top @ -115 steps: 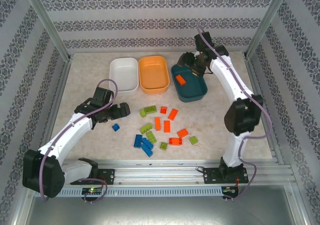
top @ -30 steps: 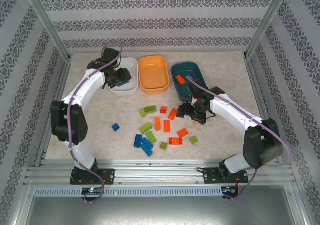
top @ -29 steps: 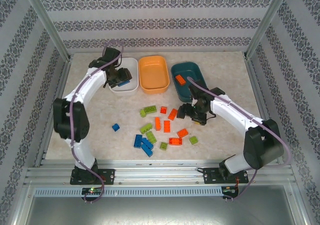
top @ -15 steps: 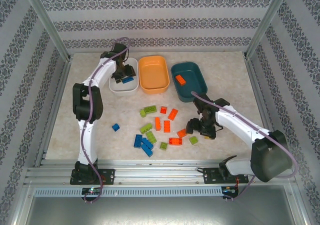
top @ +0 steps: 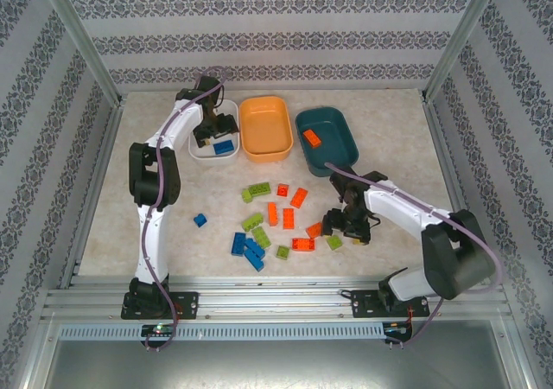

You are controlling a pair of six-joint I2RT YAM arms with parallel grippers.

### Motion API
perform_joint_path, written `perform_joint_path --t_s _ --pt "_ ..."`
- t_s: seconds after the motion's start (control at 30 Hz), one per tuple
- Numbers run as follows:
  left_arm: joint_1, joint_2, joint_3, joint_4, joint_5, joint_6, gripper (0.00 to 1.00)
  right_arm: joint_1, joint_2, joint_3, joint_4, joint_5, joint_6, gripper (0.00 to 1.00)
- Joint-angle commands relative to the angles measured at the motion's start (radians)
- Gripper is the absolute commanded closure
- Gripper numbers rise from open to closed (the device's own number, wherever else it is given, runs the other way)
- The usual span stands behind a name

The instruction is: Sort the legos into containers by color

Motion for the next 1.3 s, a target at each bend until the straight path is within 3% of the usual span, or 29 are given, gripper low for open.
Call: perform_joint_path --t_s 0.0,0.33,0.7,0.93,1.27 --pt "0.013 -0.074 -0.001 -0.043 0.009 0.001 0.13 0.002 0.041 -0.013 0.053 -0.02 -0.002 0.24" --pt "0.037 -0.319 -0.249 0.045 0.056 -0.003 0.11 0.043 0.178 0.009 0.102 -0.008 -0.025 0.34" --pt "0.063 -0.544 -0.538 0.114 0.097 -0.004 0.1 0.081 0.234 0.029 0.115 0.027 -0.011 0.52" --pt "0.069 -0.634 -0.638 0.116 0.097 0.021 0.1 0.085 0.208 0.042 0.09 0.042 0.002 0.66" --pt "0.068 -0.761 -0.749 0.077 0.048 0.097 0.1 0.031 0.079 0.171 -0.04 0.036 -0.001 0.66"
